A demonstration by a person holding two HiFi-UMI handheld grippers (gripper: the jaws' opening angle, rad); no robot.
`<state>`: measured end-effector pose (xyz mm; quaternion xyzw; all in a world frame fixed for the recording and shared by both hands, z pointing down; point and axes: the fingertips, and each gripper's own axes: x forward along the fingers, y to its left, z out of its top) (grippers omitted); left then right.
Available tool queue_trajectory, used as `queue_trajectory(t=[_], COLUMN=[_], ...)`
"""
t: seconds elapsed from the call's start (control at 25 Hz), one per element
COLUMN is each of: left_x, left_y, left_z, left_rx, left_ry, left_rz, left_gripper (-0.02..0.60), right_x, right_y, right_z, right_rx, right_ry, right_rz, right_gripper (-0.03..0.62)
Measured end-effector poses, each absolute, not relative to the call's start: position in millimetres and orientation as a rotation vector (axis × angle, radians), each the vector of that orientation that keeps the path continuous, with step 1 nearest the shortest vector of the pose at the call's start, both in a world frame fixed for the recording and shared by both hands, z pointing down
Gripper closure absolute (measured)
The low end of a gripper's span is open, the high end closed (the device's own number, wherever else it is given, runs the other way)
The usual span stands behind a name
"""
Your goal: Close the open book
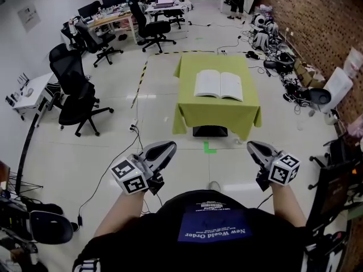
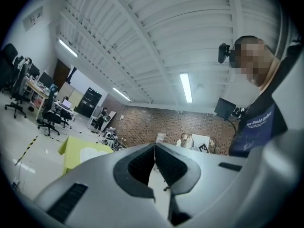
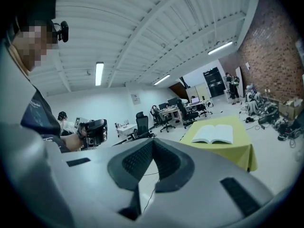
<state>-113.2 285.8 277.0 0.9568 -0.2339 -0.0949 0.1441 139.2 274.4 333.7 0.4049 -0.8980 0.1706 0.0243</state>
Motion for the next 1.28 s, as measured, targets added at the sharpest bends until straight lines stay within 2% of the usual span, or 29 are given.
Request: queue_trajectory(t=[0.52,0.92,1.28], left_x=[5.6,37.5,12.9], left_y=[117.9,48.5,-69.2], left_z=[242.5,256.3,260.8], left_rx=[2.74,2.755,2.804], left_ry=[-0.866,-0.766,-0.521], left_rz=[-0.349,-0.267,-0.254], left_gripper=[0.574,0.574,0.574], right_x=[237.6,263.3,245.9], right_y=[70.4,18.6,-66.2], right_z=[300.6,324.7,314.5], right_rx=[0.976,1.055,1.332], right_ry=[-2.874,-2.844,-2.767], right_rz=[0.449,0.55,0.529], right_gripper=[0.608,0.608,0.608])
